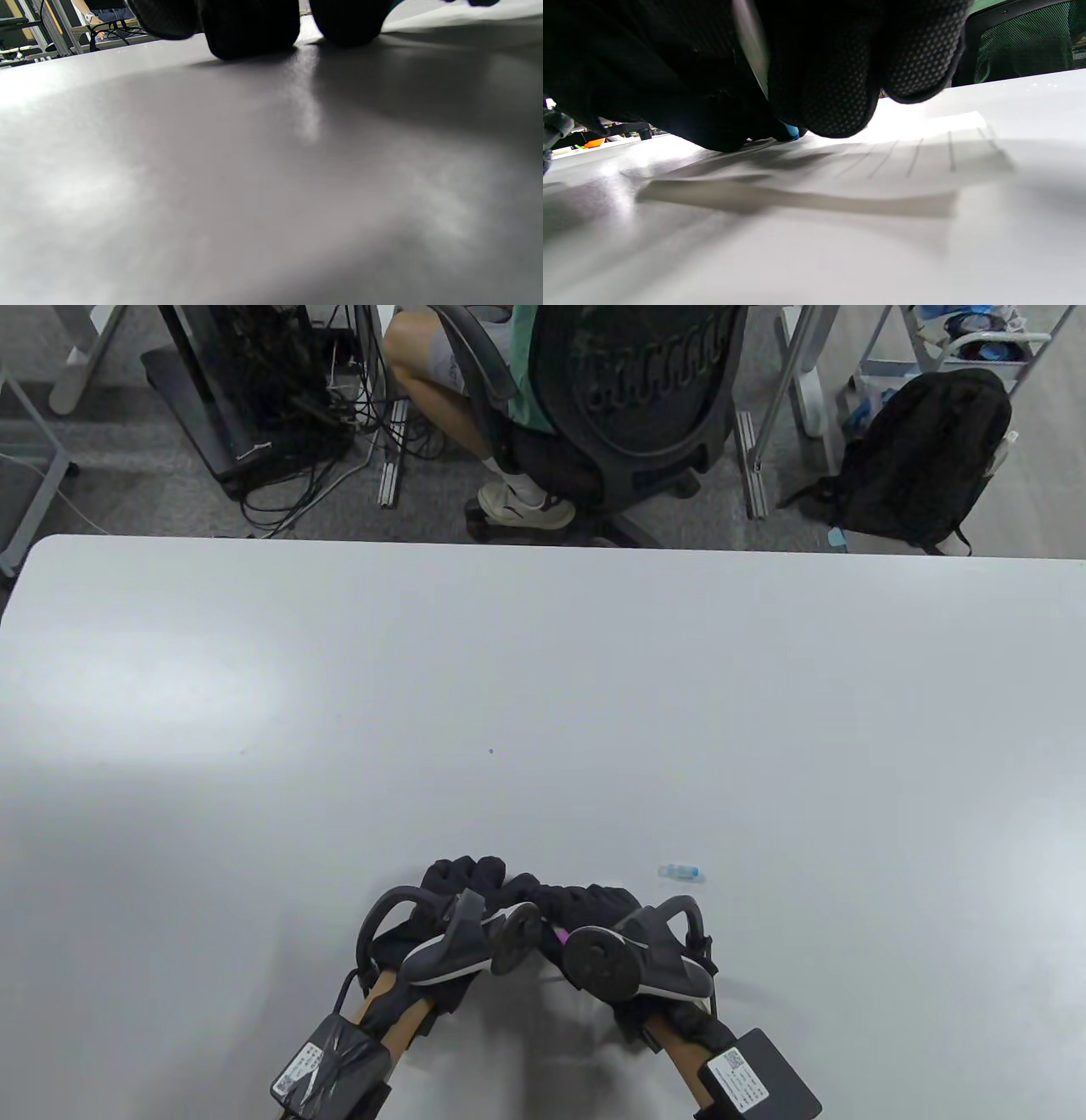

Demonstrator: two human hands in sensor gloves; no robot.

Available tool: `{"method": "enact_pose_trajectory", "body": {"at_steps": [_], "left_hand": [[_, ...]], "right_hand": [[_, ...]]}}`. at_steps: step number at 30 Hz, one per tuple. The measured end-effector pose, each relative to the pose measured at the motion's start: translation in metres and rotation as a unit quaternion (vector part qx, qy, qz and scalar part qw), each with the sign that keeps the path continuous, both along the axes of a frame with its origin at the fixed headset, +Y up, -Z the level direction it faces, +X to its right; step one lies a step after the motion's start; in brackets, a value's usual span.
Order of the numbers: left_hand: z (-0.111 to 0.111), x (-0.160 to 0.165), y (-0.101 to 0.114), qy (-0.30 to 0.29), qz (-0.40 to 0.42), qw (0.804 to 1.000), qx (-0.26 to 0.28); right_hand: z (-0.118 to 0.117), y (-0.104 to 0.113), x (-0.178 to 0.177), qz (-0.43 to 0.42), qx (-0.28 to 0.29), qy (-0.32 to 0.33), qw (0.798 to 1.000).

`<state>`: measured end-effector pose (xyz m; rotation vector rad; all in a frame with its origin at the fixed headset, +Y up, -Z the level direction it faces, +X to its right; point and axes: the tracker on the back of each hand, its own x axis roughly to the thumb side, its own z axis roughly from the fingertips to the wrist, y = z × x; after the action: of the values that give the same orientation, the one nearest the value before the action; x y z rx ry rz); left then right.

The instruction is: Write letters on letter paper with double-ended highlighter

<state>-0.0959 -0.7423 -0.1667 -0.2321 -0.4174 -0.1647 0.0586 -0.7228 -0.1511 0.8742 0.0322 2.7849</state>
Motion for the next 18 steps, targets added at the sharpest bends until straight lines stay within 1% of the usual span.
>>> {"method": "enact_pose_trajectory", "body": {"at_steps": [2, 8, 12, 18], "left_hand": [[-0.001, 0.001, 0.000, 0.008, 0.015, 1.000, -0.006], [-0.001, 0.004, 0.000, 0.007, 0.007, 1.000, -0.005], [-0.002, 0.003, -0.001, 0.010, 0.013, 1.000, -0.010], [-0.002, 0.002, 0.000, 0.010, 0.015, 1.000, -0.012]], "right_hand": [[0.000, 0.000, 0.000, -0.001, -0.001, 0.000, 1.000], [-0.002, 0.001, 0.001, -0.010, -0.010, 0.011, 1.000], [0.000, 0.003, 0.002, -0.035, -0.053, 0.033, 0.997], [0.009, 0.001, 0.002, -0.067, -0.134, 0.080, 0.986]]}}
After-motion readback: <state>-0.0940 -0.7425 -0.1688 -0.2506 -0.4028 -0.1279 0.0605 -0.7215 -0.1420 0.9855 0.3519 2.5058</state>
